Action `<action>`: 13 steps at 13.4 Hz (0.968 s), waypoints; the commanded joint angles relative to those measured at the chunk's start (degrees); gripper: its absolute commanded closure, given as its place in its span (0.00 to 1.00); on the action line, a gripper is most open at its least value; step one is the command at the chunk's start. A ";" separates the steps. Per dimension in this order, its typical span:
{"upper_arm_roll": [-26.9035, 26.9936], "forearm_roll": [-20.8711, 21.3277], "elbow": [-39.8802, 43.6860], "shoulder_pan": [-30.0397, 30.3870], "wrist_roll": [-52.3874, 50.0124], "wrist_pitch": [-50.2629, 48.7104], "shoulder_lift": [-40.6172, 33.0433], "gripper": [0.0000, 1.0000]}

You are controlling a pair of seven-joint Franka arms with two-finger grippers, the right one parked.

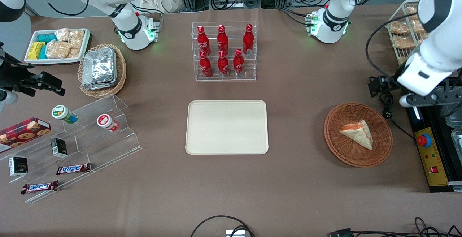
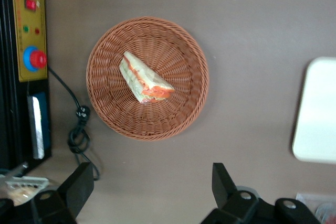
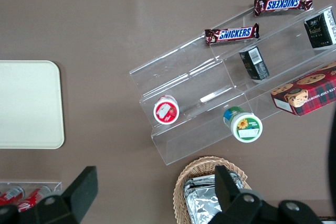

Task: Place sandwich from basket to tray
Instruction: 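Move the left gripper down over the sandwich in the wicker basket, then close the left gripper on the triangular sandwich's edge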

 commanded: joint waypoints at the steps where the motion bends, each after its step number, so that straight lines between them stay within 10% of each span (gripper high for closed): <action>1: 1.06 1.20 -1.17 0.50 -14.00 5.14 4.04 0.00; 5: 3.70 0.68 -5.73 0.41 -29.69 17.34 11.69 0.01; 13: 6.78 -6.53 -15.77 0.41 -29.88 34.50 17.49 0.01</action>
